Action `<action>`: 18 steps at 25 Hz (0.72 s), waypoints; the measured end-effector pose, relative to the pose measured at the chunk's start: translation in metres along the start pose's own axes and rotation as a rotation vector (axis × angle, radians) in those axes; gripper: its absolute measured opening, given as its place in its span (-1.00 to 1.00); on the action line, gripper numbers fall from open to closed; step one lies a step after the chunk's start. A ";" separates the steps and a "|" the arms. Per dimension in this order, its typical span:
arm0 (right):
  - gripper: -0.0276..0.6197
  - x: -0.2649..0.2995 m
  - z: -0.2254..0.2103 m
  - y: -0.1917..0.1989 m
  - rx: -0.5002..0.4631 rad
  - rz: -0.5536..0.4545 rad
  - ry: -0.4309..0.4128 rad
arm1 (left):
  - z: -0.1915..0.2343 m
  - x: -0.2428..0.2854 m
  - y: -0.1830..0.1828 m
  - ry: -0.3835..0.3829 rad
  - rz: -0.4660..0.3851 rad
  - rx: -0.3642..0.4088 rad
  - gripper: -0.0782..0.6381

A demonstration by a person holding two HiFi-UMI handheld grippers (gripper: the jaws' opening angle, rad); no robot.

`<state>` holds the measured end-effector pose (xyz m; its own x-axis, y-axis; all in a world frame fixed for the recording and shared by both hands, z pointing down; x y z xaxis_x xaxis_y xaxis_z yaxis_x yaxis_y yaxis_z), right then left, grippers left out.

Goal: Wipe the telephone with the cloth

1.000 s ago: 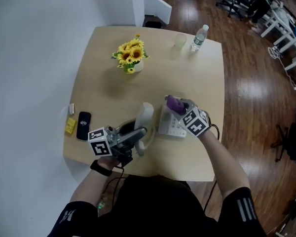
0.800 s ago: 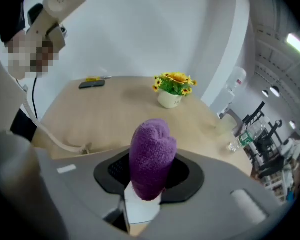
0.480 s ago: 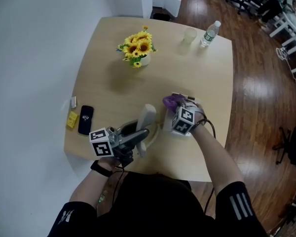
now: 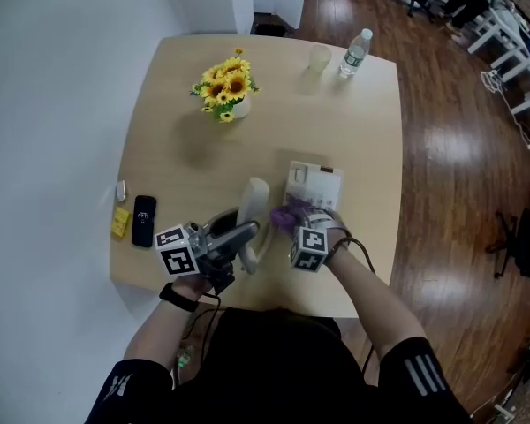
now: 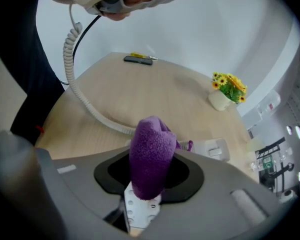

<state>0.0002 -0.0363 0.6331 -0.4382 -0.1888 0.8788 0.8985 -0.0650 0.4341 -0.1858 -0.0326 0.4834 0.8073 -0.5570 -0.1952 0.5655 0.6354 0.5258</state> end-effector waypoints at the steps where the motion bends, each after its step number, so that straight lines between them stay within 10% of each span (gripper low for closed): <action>1: -0.50 0.003 0.006 0.001 -0.003 -0.004 0.000 | 0.001 0.000 0.001 -0.006 0.003 0.001 -0.18; 8: -0.50 0.015 0.036 0.002 0.035 -0.034 -0.025 | 0.004 0.004 0.011 -0.032 0.012 -0.005 -0.18; 18: -0.50 -0.028 0.041 0.003 0.480 -0.261 -0.205 | 0.012 0.008 0.024 -0.128 0.030 0.024 -0.18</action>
<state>0.0145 0.0094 0.6178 -0.6824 -0.0293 0.7304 0.6694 0.3767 0.6404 -0.1672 -0.0282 0.5043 0.7949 -0.6024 -0.0730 0.5361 0.6408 0.5496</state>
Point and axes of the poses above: the fingertips, and each gripper's own axes: x forward along the fingers, z to its left, y out of its underside, the point moved 9 cm from there along -x, backward along the fingers, and after that the axes turned 6 degrees about -z, right-handed, at the moved point
